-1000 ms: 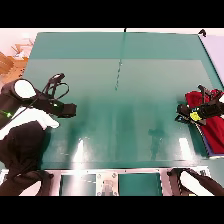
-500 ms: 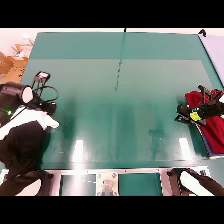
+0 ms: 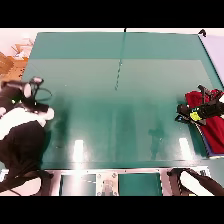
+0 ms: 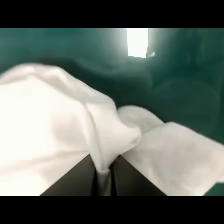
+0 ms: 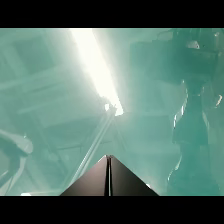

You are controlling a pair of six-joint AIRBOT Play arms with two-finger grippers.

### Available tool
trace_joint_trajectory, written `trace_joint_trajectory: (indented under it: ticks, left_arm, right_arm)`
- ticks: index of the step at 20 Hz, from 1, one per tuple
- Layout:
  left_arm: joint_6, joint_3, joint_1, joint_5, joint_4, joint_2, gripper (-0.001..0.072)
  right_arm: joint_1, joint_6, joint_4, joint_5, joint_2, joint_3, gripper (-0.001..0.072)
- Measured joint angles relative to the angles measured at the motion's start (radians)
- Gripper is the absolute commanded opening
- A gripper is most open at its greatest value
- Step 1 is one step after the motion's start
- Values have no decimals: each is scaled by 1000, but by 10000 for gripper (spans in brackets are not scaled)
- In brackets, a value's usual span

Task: Fold the shirts.

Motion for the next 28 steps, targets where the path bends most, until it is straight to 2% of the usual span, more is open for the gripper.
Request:
trace_joint_trajectory:
  ticks: [4, 7, 12, 13, 15, 18, 21, 24, 28]
  left_arm:
    - [63, 282, -79, -68, -103, 9, 21]
    - [108, 484, -214, -105, -192, 13, 21]
    - [140, 625, -481, -72, -293, 2, 23]
    - [143, 635, -529, -60, -316, -10, 41]
    - [147, 645, -602, -44, -371, -47, 720]
    - [148, 652, -663, -48, -471, -108, 707]
    - [149, 655, -666, -76, -500, -131, 707]
    - [149, 656, -605, -135, -499, -137, 706]
    - [134, 608, -431, -239, -489, -140, 706]
  right_arm:
    - [0, 0, 0, 0, 0, 0, 11]
    - [0, 0, 0, 0, 0, 0, 11]
    - [0, 0, 0, 0, 0, 0, 11]
    - [0, 0, 0, 0, 0, 0, 11]
    - [0, 0, 0, 0, 0, 0, 11]
    - [0, 0, 0, 0, 0, 0, 10]
    - [0, 0, 0, 0, 0, 0, 10]
    - [0, 0, 0, 0, 0, 0, 11]
    - [0, 0, 0, -5, 0, 0, 11]
